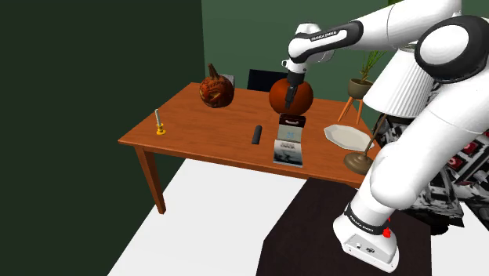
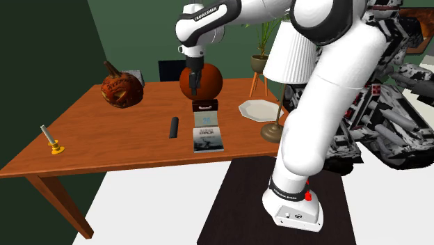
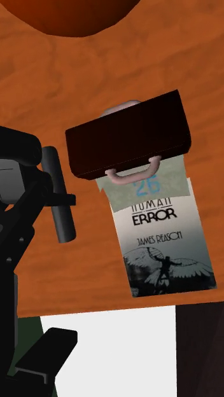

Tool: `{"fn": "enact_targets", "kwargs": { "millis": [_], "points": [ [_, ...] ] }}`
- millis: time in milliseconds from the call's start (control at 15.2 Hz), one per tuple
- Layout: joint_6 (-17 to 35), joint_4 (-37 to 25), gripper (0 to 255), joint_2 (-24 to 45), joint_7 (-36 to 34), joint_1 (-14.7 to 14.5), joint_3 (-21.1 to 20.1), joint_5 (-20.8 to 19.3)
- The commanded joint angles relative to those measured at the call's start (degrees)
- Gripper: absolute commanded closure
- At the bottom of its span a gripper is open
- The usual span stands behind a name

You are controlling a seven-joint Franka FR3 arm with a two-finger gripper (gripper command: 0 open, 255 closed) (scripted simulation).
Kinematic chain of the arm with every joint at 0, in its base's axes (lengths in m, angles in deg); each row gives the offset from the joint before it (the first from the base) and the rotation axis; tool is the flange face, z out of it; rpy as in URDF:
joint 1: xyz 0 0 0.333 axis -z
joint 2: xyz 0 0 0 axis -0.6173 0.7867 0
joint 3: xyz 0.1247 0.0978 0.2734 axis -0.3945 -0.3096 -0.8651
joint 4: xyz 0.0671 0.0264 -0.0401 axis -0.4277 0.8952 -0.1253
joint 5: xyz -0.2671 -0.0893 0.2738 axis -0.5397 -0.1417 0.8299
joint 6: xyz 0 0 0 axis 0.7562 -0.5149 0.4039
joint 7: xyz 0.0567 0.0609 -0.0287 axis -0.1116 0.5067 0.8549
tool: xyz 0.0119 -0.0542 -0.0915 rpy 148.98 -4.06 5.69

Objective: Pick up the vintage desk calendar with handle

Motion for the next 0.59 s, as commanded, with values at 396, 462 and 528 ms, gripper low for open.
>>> {"fn": "enact_targets", "kwargs": {
  "millis": [396,462,528],
  "points": [
    [-1.3,-15.6,0,21.7,18.2,3.7,3.7,11.6],
    [-1.9,-18.0,0,24.4,20.1,4.7,3.5,13.0],
    [-2.6,-20.5,0,27.2,21.8,5.8,3.3,14.2]
  ]
}}
